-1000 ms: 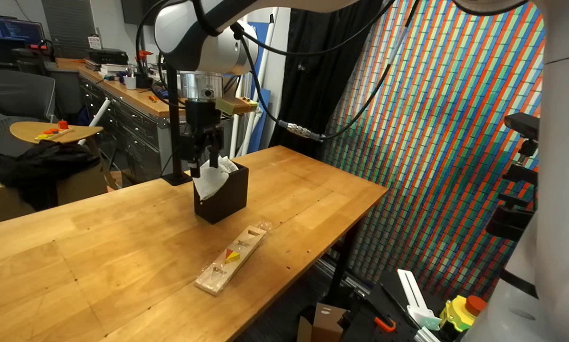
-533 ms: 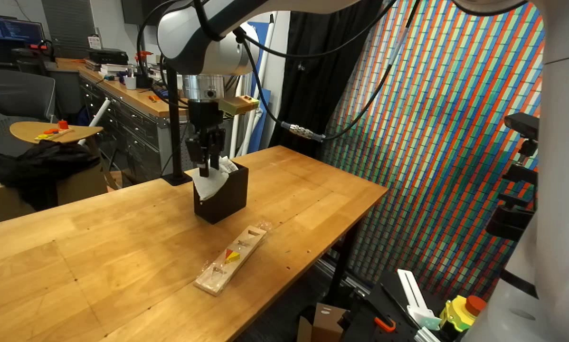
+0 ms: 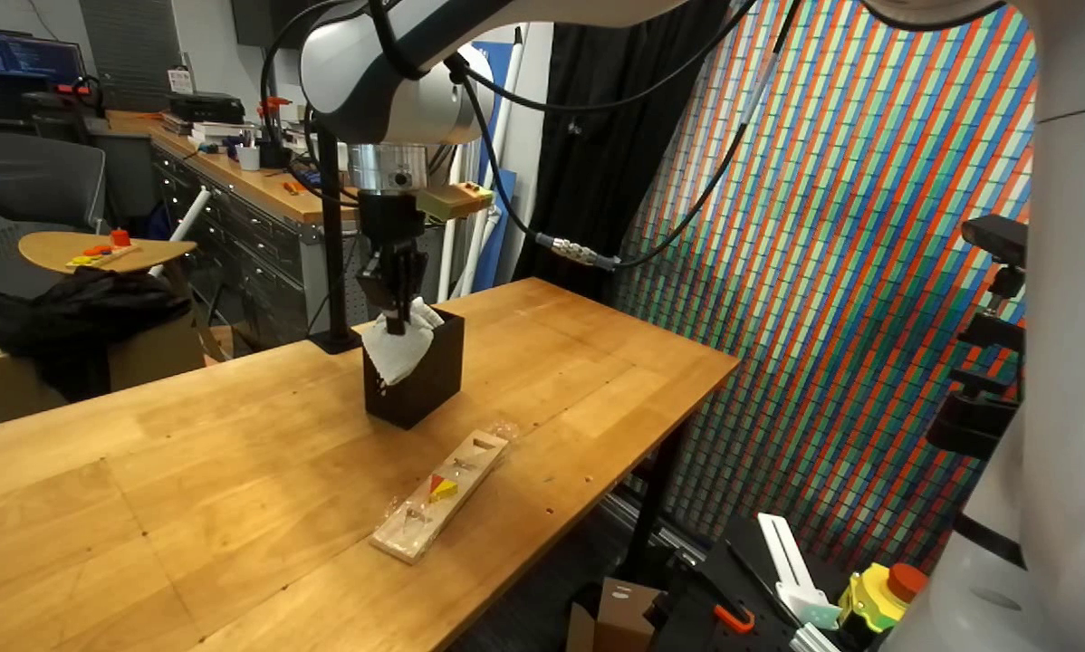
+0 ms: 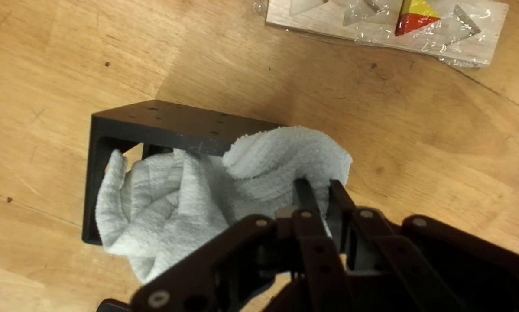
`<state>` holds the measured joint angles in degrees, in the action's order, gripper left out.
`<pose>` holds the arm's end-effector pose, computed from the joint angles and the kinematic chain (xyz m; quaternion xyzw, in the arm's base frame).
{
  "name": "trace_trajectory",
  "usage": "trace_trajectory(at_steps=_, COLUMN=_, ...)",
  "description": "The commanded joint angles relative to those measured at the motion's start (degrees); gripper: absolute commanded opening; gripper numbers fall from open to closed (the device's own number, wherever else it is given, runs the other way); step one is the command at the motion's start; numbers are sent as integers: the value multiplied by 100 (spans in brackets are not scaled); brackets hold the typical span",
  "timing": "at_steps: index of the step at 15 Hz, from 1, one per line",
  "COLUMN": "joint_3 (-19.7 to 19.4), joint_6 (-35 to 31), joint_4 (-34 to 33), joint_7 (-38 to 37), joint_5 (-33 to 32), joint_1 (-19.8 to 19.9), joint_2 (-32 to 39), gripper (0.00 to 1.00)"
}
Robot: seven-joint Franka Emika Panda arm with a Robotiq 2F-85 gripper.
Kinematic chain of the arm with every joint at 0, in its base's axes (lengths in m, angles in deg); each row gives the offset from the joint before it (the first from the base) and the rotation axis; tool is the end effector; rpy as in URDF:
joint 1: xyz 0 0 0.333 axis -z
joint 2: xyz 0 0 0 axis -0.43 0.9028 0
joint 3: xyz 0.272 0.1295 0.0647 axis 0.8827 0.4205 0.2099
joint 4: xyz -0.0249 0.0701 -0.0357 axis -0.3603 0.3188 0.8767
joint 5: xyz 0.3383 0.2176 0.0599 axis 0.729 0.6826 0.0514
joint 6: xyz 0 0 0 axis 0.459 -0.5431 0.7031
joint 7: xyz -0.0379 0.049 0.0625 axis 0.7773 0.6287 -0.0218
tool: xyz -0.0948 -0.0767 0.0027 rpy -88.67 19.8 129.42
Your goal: Pick the cloth and shove it in the black box
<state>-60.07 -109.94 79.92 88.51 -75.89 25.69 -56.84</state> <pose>0.6486 0.0336 0.3300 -0.9703 -0.2383 0.0420 0.0033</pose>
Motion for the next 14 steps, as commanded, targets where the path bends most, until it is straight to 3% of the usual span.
trace_trajectory(at_steps=1, joint_3=-4, joint_6=-101, joint_4=30, joint_7=-59, joint_5=-119, joint_1=-11, joint_2=-48, gripper=4)
trace_trajectory(at_steps=14, joint_3=-113, joint_6=31, joint_4=-459, joint_7=237, joint_5=-190, joint_1=227, joint_2=167, gripper=4)
